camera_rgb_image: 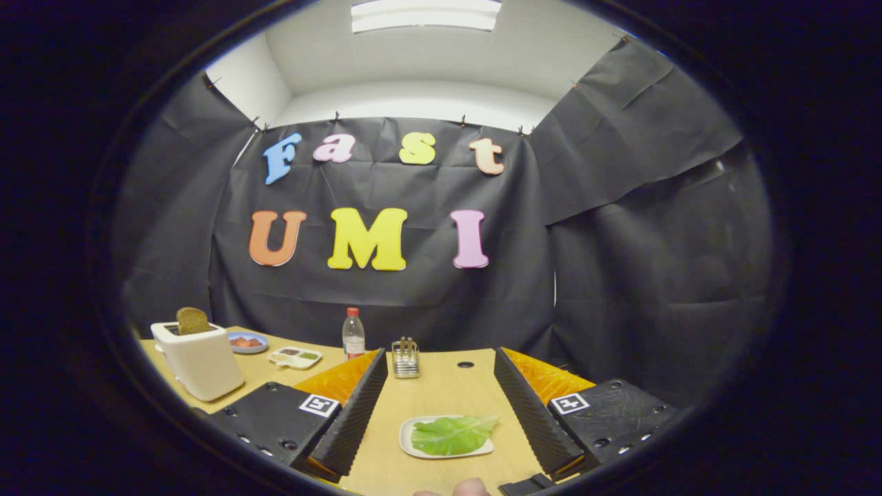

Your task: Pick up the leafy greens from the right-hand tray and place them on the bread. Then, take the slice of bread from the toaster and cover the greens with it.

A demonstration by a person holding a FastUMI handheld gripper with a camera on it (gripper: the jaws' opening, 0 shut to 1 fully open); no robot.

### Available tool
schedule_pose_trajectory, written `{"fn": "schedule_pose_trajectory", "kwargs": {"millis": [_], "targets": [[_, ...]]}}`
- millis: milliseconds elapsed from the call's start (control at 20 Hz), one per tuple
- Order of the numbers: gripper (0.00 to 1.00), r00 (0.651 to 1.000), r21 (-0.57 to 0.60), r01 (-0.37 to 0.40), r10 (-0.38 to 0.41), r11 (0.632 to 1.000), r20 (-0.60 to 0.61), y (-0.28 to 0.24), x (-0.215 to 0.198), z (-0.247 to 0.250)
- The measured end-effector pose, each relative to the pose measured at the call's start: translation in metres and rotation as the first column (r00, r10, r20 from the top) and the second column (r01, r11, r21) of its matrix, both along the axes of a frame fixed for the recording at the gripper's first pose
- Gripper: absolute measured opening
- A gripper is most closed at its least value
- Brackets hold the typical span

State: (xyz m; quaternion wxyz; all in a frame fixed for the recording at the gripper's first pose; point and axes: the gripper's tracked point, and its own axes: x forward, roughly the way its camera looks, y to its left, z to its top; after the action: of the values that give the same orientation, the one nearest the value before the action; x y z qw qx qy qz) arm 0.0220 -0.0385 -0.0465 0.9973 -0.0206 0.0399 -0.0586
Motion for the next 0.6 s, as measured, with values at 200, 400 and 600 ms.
{"fn": "schedule_pose_trajectory", "kwargs": {"millis": [200, 400, 600], "targets": [[0.95, 0.996, -0.004, -0.023, 0.022, 1.000, -0.086, 0.007, 0.013, -0.024], [0.95, 0.996, -0.010, -0.027, 0.026, 1.000, -0.087, 0.006, 0.016, -0.026], [0.95, 0.996, -0.030, -0.020, 0.017, 0.999, -0.090, -0.007, 0.023, -0.026]]}}
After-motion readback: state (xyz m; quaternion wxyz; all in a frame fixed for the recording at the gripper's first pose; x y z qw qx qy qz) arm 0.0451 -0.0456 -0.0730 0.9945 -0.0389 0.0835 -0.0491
